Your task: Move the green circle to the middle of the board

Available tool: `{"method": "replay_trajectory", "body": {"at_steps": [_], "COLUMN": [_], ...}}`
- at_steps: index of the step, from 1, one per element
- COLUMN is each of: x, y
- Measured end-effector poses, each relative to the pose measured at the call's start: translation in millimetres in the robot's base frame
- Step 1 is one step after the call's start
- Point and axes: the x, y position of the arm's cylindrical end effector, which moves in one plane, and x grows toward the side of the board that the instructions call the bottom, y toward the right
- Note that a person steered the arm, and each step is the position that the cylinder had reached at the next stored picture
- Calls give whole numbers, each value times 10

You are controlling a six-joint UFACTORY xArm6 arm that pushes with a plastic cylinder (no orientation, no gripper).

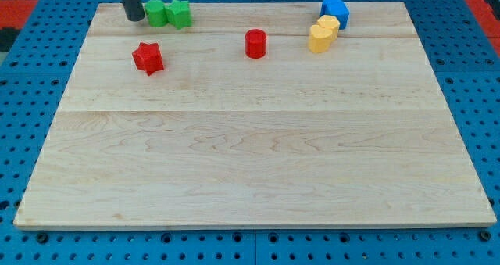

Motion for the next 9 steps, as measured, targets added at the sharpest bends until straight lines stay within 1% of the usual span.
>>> {"method": "replay_trajectory", "body": {"at_steps": [1, 2, 3, 4, 6, 8, 9], "x": [-235, -154, 119, 299, 373, 979, 1123], "y": [-318, 135, 666, 1259, 1412, 1456, 1689]}}
